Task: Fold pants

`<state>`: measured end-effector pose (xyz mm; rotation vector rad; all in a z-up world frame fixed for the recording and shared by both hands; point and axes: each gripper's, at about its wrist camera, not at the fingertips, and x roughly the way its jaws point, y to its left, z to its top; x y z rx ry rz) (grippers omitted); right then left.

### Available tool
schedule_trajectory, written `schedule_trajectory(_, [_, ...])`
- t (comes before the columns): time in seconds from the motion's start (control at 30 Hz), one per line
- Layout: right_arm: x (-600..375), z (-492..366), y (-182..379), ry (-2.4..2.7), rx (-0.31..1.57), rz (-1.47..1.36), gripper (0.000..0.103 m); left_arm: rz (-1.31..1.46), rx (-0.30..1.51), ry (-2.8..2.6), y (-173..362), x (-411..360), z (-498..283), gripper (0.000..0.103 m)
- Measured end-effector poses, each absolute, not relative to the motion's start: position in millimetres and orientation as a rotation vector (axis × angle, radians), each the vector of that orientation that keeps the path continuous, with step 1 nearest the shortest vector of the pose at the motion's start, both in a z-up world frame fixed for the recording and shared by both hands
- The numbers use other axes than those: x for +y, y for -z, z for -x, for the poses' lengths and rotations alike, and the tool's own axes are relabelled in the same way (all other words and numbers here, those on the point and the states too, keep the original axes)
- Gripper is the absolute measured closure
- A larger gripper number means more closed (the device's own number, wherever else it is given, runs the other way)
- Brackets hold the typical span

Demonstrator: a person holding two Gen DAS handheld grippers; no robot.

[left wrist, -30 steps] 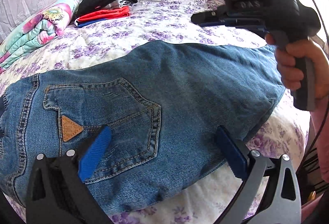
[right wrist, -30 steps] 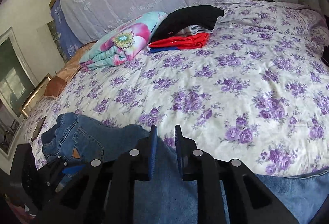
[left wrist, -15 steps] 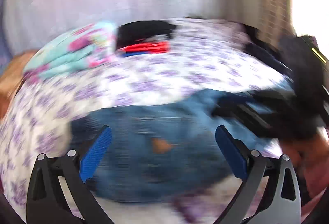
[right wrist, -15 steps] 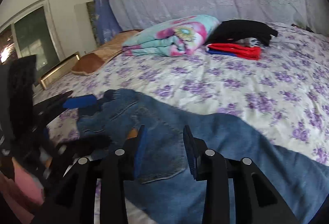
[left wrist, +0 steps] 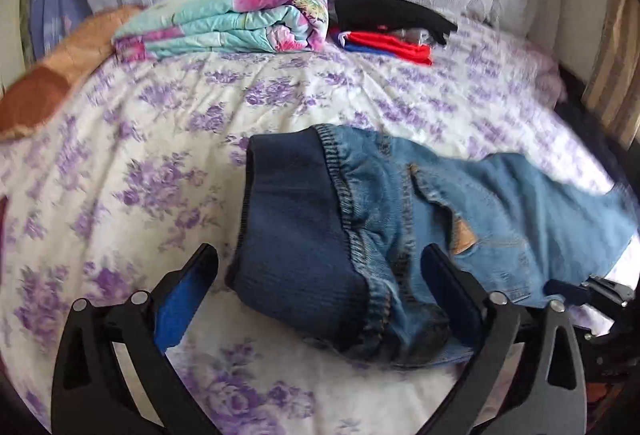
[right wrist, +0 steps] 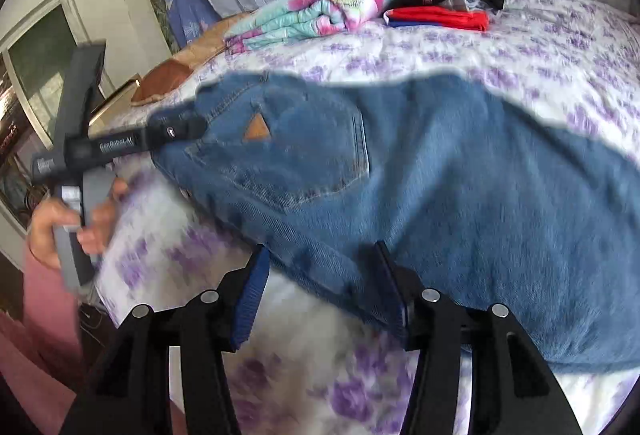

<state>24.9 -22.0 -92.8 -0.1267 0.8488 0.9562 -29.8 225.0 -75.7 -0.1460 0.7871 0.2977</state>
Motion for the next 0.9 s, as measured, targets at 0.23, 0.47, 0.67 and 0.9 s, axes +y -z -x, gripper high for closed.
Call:
schedule_trajectory(0.23, [-63,-16,65,-0.894,0.762,0.067,0.034,0.147,0.743,-0.318,53,221,48,0.005])
schedule_trajectory(0.47, [-88,-20,83,-0.890,0.804,0.027,0.031,0.047,0.634,-0.167,24,156,48,0.005])
schedule_trajectory(0.67, [-146,-30,79,-0.907,0.808,-0.246,0.030,0.040,0.670,0.040,37,95,18,0.005])
schedule_trajectory(0.9, [-227,-51,56,-0.623,0.633,-0.311,0.030,-0.073,0.842,0.012,113,46,-31,0.004])
